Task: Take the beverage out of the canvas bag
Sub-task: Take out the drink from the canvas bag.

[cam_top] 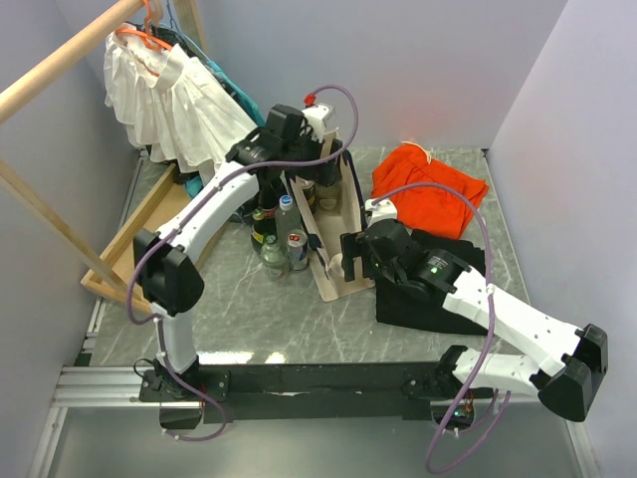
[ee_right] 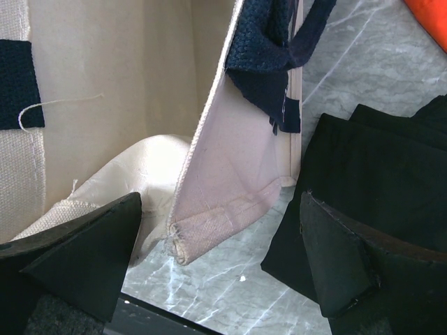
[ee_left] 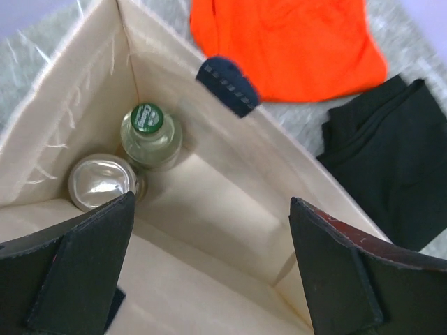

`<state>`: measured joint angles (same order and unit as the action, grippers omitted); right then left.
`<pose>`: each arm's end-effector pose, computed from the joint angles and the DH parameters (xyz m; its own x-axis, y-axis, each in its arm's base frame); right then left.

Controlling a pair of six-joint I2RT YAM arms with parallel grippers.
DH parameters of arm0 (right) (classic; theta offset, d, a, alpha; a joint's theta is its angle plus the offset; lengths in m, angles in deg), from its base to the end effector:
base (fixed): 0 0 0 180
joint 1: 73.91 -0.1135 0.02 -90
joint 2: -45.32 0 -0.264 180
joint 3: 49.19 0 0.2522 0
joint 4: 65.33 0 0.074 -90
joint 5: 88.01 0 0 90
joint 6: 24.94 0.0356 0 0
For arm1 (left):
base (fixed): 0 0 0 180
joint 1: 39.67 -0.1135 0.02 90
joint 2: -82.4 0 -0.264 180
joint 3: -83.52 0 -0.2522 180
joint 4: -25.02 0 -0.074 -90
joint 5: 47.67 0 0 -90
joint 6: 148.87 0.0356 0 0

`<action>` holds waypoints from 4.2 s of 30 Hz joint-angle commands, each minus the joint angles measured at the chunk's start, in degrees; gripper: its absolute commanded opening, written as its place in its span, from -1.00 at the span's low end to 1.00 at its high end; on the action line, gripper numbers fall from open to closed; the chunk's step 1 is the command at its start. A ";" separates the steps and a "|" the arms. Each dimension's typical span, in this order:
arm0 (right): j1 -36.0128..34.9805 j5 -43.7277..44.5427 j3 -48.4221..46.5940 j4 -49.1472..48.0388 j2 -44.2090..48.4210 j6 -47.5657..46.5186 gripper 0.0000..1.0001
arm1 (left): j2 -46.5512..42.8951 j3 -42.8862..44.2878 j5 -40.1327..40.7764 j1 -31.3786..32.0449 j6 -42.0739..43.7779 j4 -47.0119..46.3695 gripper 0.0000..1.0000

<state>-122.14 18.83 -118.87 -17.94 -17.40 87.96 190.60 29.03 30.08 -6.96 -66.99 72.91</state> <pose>0.1620 0.1659 0.3086 -0.6186 -0.1335 -0.7743 -0.3542 0.9270 0.1231 0.3635 -0.2424 0.3840 -0.5201 0.1700 -0.8370 0.6145 0.7551 -0.2285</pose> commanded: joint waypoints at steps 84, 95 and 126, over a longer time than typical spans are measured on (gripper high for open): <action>-0.38 1.18 3.36 2.06 -1.27 -2.68 1.00 | 18.71 10.25 21.91 -1.95 7.60 7.80 0.97; -0.38 1.35 3.27 2.14 -1.70 -2.77 1.00 | 18.89 9.63 21.04 -3.26 5.40 7.18 0.87; -0.38 1.44 3.27 2.14 -1.62 -2.68 1.00 | 18.62 8.40 19.81 -3.97 7.50 12.01 0.73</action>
<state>-122.14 19.48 -116.97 -21.57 -17.88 87.50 208.98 38.76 47.74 -8.62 -59.73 81.32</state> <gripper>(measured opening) 0.999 0.875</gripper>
